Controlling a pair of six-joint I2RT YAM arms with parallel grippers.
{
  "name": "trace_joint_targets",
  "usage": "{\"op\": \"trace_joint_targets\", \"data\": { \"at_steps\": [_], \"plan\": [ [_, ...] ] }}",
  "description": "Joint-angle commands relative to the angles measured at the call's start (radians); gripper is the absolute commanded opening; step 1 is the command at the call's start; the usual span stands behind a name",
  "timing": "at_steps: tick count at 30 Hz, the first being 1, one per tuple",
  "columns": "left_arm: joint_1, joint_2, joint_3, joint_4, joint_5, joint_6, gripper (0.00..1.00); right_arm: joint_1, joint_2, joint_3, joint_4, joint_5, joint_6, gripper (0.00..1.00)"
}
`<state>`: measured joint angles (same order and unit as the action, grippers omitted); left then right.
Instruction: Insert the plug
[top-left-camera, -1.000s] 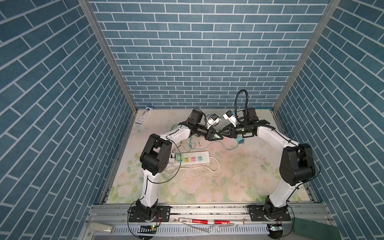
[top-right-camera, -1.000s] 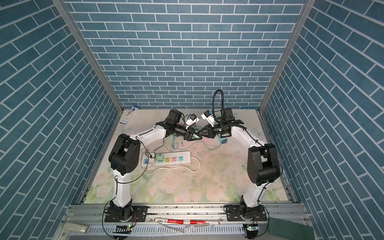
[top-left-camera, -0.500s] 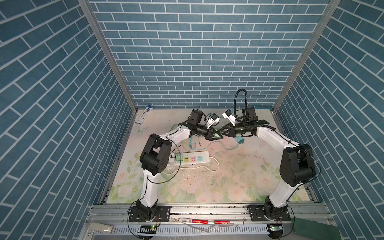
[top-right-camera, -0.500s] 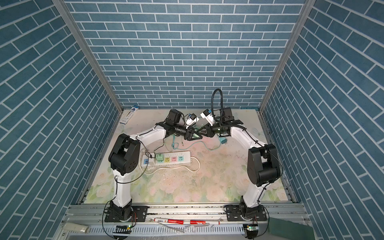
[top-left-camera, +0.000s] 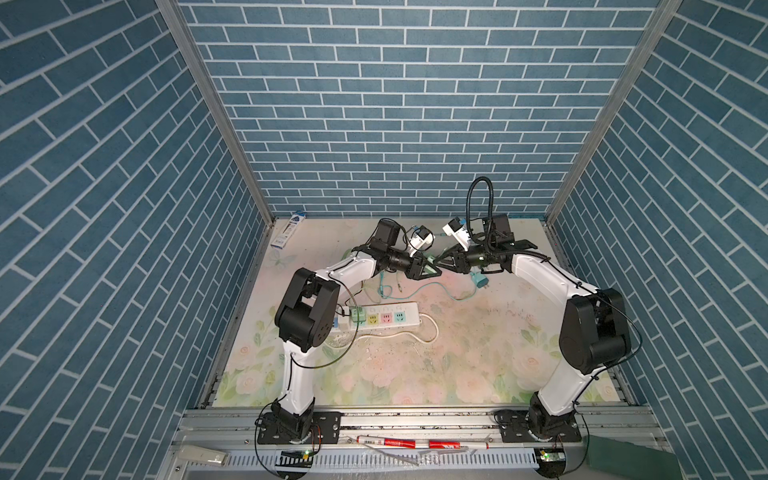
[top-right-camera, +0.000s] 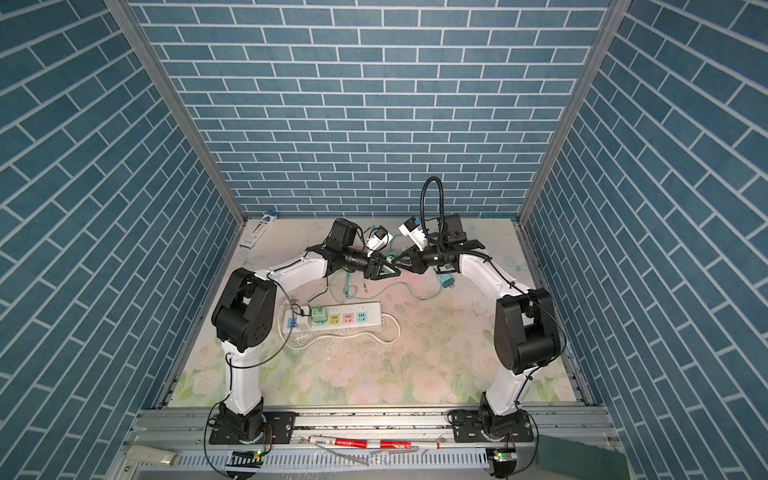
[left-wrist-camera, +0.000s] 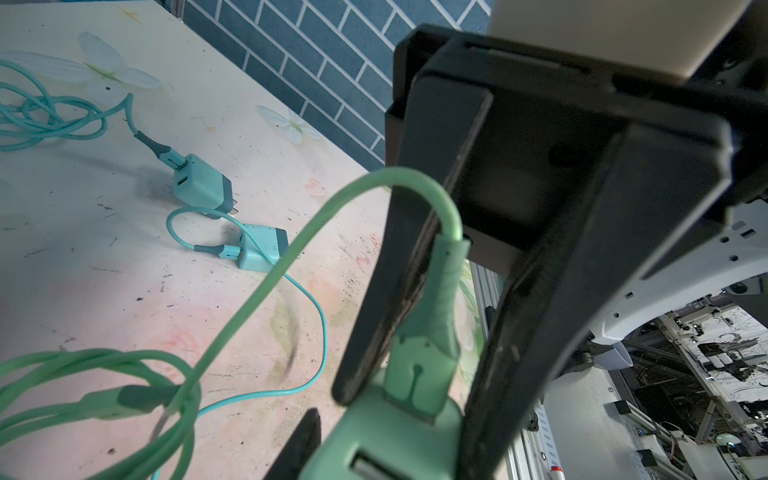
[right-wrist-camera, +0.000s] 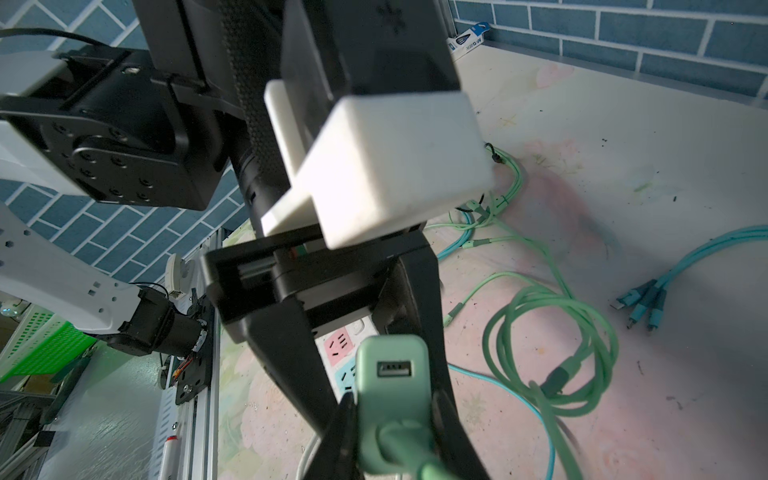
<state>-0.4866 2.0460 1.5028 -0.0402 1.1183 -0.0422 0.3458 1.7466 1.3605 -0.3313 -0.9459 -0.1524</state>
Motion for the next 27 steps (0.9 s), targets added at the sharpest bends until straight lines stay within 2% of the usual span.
{"op": "trace_joint_targets", "data": {
  "at_steps": [1, 5, 8, 13, 22, 27],
  "plan": [
    [0.034, -0.021, 0.002, 0.027, -0.061, -0.008, 0.4, 0.015, -0.045, 0.01, -0.051, -0.084, 0.013, 0.0],
    [0.033, -0.01, 0.021, 0.002, -0.043, -0.007, 0.33, 0.015, -0.036, 0.016, -0.065, -0.096, 0.015, 0.0],
    [0.033, -0.003, 0.046, -0.057, -0.029, 0.031, 0.26, 0.016, -0.013, 0.054, -0.146, -0.113, -0.022, 0.01],
    [0.032, -0.004, 0.065, -0.105, -0.024, 0.072, 0.2, 0.019, 0.014, 0.092, -0.244, -0.136, -0.084, 0.07],
    [0.029, 0.008, 0.135, -0.247, -0.021, 0.182, 0.16, 0.025, 0.019, 0.126, -0.365, -0.167, -0.195, 0.18],
    [0.023, 0.011, 0.145, -0.267, -0.032, 0.207, 0.15, 0.034, 0.044, 0.159, -0.443, -0.165, -0.245, 0.23]
  ]
}}
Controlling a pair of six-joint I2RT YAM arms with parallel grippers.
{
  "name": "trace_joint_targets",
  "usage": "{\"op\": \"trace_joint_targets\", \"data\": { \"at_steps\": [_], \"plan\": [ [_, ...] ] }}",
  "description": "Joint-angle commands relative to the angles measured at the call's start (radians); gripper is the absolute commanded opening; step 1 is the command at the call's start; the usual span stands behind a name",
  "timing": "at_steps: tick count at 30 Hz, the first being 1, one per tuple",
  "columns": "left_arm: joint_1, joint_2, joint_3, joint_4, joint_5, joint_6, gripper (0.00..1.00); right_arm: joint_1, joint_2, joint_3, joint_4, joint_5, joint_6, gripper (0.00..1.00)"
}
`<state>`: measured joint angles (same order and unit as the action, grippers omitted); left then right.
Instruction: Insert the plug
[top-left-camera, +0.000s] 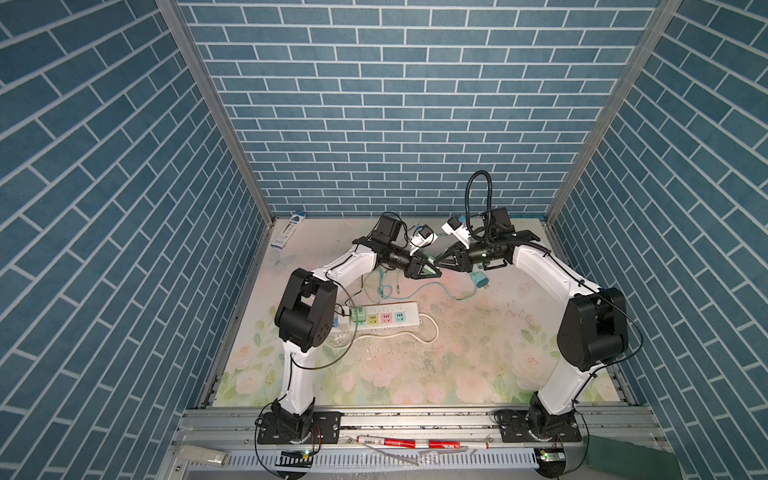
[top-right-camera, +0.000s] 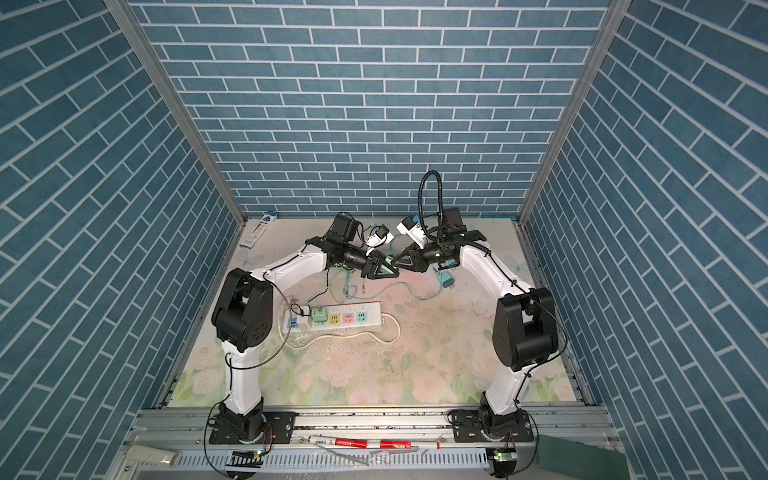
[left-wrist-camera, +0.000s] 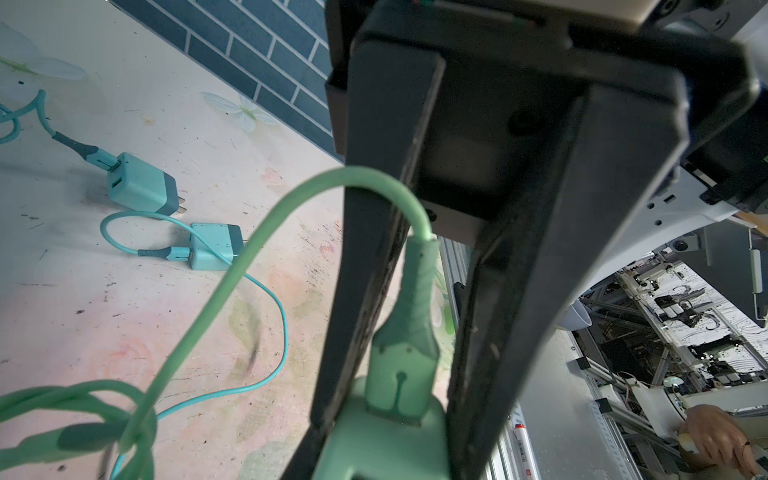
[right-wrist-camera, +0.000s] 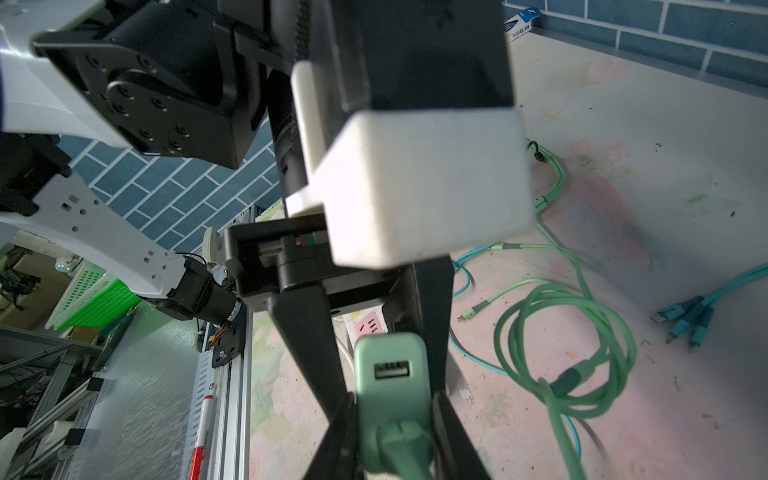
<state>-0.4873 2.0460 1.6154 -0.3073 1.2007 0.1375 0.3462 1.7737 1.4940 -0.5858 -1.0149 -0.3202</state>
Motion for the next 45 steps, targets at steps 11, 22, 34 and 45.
{"op": "trace_joint_targets", "data": {
  "at_steps": [11, 22, 34, 45],
  "plan": [
    [0.004, 0.025, 0.077, -0.111, -0.17, 0.138, 0.15, 0.053, 0.044, 0.064, -0.296, -0.083, -0.156, 0.32],
    [-0.002, 0.037, 0.096, -0.139, -0.199, 0.161, 0.15, 0.069, 0.07, 0.098, -0.366, -0.089, -0.211, 0.36],
    [-0.004, 0.05, 0.105, -0.108, -0.199, 0.113, 0.21, 0.074, 0.035, 0.063, -0.297, -0.096, -0.188, 0.07],
    [0.003, 0.055, 0.116, -0.122, -0.228, 0.1, 0.47, 0.07, 0.002, 0.039, -0.208, -0.049, -0.119, 0.0]
  ]
}}
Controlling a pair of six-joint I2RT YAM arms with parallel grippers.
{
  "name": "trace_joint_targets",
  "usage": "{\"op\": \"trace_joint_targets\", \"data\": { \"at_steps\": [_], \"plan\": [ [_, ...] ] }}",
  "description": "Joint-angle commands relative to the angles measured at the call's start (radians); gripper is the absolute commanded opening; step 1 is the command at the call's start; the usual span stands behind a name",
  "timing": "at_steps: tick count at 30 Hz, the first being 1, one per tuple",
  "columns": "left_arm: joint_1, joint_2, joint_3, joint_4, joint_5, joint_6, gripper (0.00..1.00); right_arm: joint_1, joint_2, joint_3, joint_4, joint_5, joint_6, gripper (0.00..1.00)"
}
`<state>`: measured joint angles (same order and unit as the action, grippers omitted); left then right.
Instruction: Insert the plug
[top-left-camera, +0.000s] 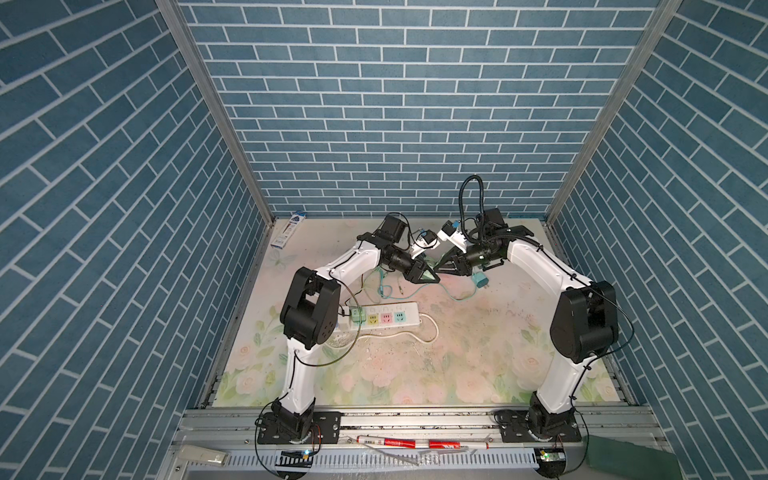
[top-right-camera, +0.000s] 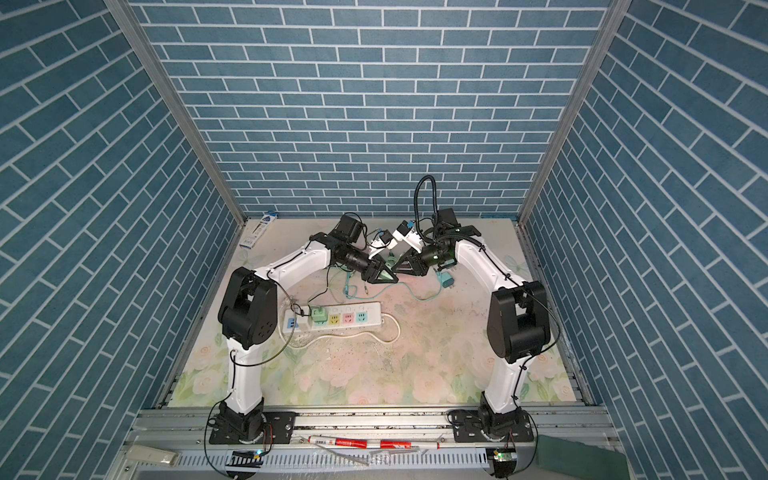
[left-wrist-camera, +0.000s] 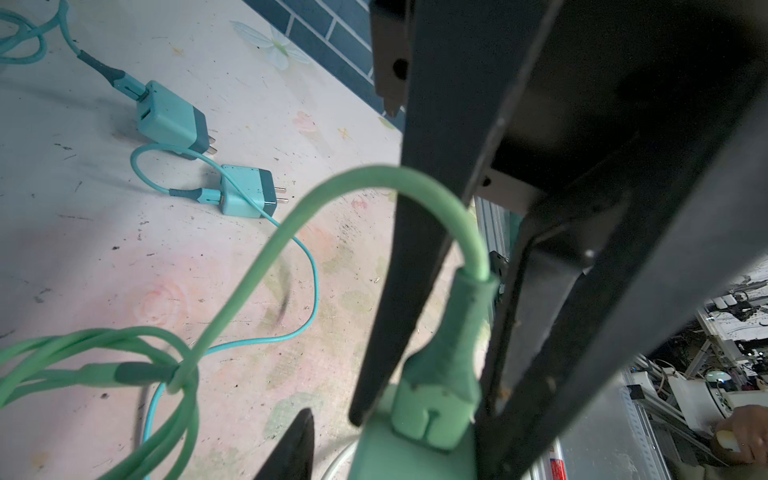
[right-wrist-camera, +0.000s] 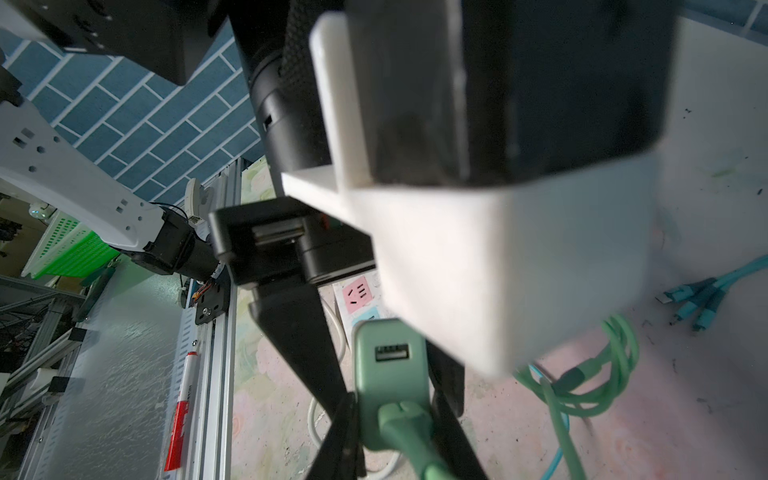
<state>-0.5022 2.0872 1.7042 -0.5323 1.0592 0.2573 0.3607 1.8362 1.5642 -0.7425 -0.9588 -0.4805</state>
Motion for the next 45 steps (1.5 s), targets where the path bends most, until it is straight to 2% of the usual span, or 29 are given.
{"op": "trace_joint_targets", "data": {
  "at_steps": [1, 5, 20, 29, 37, 45],
  "plan": [
    [0.017, 0.01, 0.019, 0.109, -0.087, -0.022, 0.45, 0.054, -0.064, -0.033, -0.044, -0.104, 0.045, 0.0],
    [0.027, -0.003, -0.009, 0.141, -0.093, -0.039, 0.5, 0.05, -0.073, -0.048, -0.012, -0.089, 0.072, 0.0],
    [0.063, -0.031, -0.062, 0.201, -0.04, -0.111, 0.57, 0.03, -0.115, -0.104, 0.127, -0.052, 0.183, 0.0],
    [0.067, -0.022, -0.051, 0.194, -0.028, -0.125, 0.54, 0.023, -0.114, -0.119, 0.165, -0.04, 0.219, 0.0],
    [0.069, -0.031, -0.068, 0.218, 0.015, -0.152, 0.56, -0.032, -0.161, -0.2, 0.399, -0.02, 0.39, 0.0],
    [0.076, -0.054, -0.102, 0.334, 0.068, -0.24, 0.57, -0.041, -0.161, -0.238, 0.481, -0.019, 0.445, 0.0]
  ]
}}
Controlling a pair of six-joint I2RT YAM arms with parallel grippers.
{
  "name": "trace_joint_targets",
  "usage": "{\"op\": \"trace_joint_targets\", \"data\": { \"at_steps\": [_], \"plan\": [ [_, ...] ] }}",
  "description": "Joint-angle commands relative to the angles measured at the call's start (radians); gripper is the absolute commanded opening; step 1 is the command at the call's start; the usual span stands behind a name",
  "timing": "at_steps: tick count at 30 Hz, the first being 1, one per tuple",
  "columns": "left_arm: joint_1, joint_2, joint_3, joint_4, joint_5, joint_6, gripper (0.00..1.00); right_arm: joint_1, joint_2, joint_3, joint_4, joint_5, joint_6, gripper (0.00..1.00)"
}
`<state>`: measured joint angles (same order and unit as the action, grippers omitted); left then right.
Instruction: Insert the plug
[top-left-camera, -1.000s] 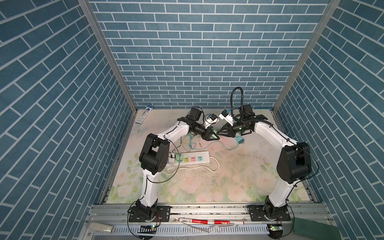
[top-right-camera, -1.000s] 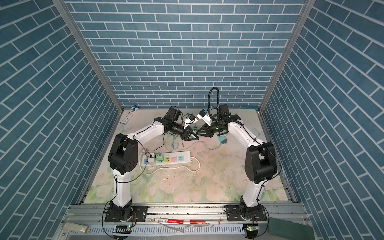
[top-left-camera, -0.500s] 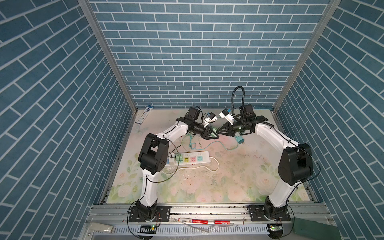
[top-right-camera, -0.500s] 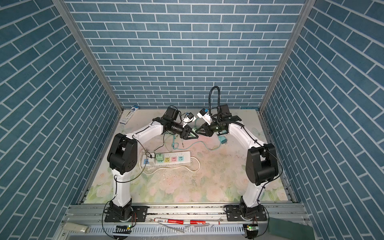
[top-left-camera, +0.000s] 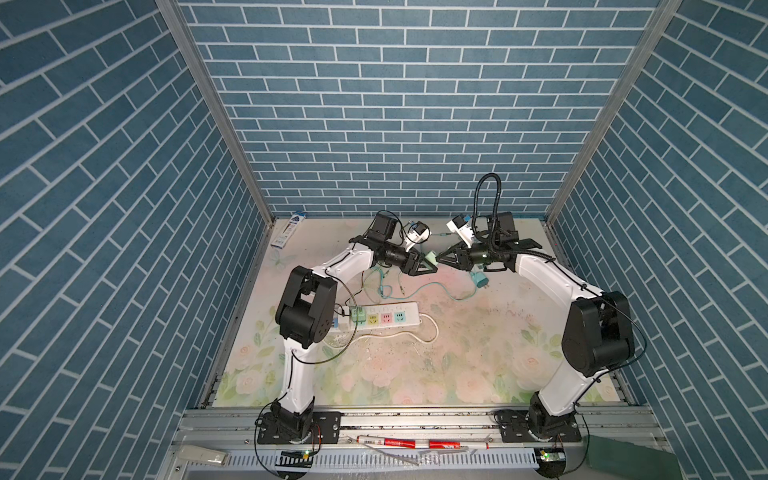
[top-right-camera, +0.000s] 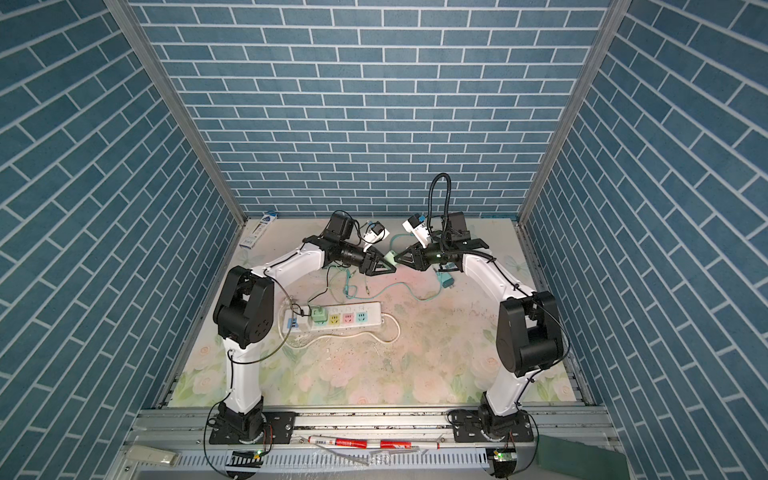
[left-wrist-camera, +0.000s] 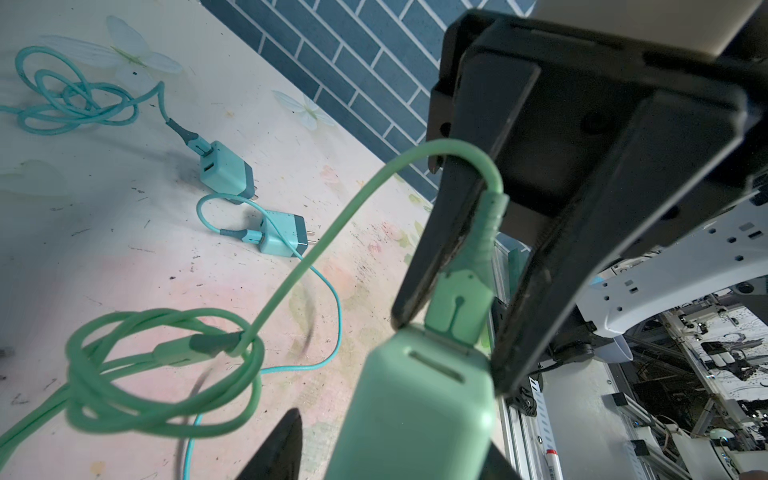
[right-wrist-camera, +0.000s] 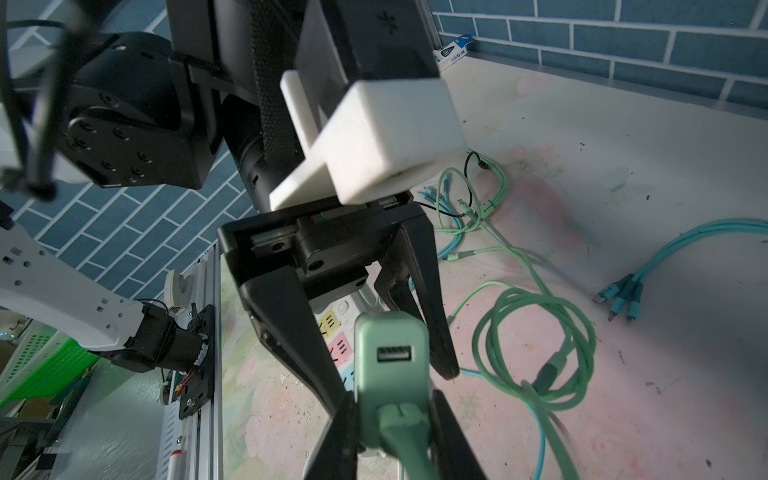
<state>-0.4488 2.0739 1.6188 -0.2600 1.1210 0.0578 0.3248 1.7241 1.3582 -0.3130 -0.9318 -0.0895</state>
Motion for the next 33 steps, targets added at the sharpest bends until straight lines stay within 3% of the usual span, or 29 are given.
{"op": "trace_joint_targets", "data": {
  "at_steps": [1, 21, 33],
  "plan": [
    [0.025, -0.043, -0.019, 0.067, 0.011, -0.047, 0.57, -0.007, -0.054, -0.038, 0.065, -0.046, 0.062, 0.0],
    [0.034, -0.071, -0.22, 0.721, 0.066, -0.508, 0.54, -0.026, -0.086, -0.169, 0.393, 0.002, 0.273, 0.0],
    [0.039, -0.066, -0.227, 0.712, 0.069, -0.508, 0.5, -0.036, -0.083, -0.174, 0.436, -0.005, 0.314, 0.0]
  ]
}}
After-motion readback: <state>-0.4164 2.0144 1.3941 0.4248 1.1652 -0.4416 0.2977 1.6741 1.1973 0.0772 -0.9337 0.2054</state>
